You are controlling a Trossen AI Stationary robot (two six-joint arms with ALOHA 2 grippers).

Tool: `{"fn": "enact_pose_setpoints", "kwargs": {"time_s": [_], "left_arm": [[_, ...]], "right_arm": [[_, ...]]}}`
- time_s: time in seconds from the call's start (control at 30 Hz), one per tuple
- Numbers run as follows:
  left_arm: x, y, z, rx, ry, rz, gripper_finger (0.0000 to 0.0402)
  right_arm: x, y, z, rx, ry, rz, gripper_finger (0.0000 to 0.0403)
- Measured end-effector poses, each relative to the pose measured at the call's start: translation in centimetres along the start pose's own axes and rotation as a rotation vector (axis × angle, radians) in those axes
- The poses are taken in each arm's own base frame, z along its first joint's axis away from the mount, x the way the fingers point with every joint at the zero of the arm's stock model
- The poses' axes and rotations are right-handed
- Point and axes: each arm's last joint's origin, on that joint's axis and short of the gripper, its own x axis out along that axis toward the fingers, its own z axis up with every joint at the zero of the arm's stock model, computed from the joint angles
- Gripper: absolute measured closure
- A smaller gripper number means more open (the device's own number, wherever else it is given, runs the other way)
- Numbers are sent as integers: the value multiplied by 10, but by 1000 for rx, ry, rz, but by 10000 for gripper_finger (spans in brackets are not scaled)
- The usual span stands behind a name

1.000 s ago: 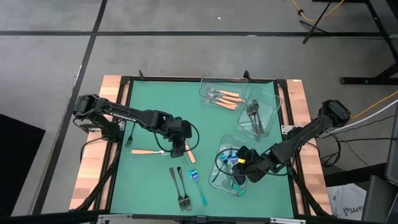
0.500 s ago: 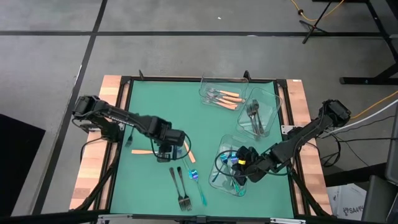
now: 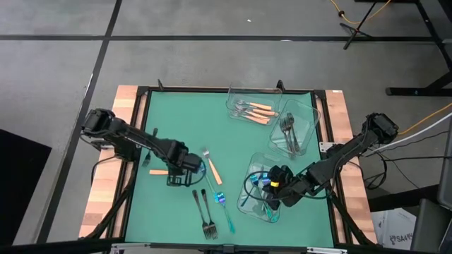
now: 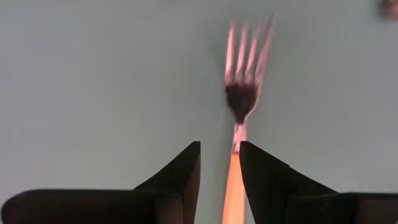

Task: Sort silverware by color (type)
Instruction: Put the orange fork into the top transparent bin

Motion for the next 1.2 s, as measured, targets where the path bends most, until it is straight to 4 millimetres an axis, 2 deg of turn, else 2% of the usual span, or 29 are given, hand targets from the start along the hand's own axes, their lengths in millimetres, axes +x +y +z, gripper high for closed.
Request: {"fn": "enact_pose_setpoints", "kwargs": {"time_s": [0.2, 0.33, 0.87, 1.2], "left_arm": [[27, 3, -18, -24, 82, -22, 296], [34, 3, -23, -44, 92, -44, 296], [25, 1, -12, -73, 37, -61, 296], [25, -3, -3, -120, -43, -127, 296]], "right_arm": [[0, 0, 0, -17, 0, 1, 370], [0, 0, 0, -17, 0, 1, 370], [7, -9, 18, -10, -21, -34, 370], [7, -10, 19, -8, -22, -36, 370]]}}
